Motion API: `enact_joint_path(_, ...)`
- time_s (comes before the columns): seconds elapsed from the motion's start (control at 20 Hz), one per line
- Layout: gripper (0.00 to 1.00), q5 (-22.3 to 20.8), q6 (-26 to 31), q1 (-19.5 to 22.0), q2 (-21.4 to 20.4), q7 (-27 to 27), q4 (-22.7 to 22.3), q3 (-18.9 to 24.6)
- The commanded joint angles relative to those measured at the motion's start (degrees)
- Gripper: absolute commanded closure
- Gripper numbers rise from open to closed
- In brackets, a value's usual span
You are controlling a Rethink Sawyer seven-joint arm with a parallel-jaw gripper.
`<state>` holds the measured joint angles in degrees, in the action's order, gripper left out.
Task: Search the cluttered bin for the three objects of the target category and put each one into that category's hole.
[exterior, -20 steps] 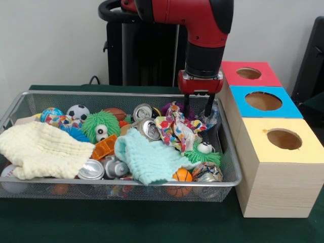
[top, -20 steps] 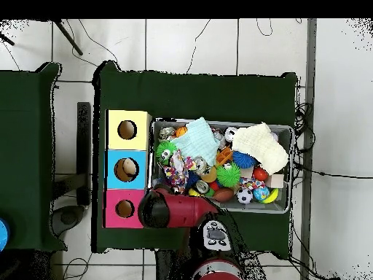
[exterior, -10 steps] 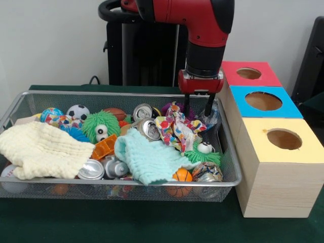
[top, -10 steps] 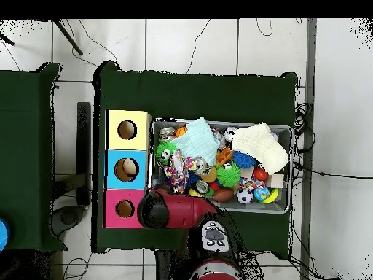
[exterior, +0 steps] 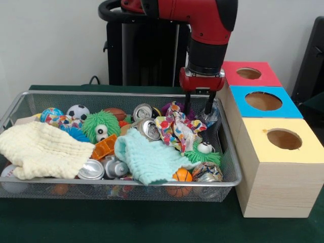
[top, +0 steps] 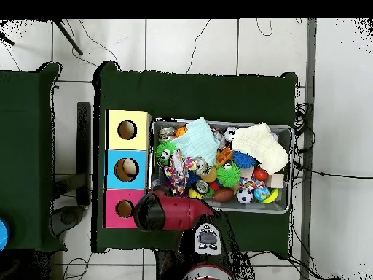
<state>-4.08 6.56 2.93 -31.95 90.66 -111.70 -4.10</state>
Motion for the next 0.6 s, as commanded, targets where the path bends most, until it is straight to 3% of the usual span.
enact_joint_path(0.05,0.00,2.4,-0.3,-1.5,3.3,11.8,0.7,2.5)
enact_joint_path(0.6,0.00,2.5,0.3,-3.2,3.3,10.5,1.9,1.0)
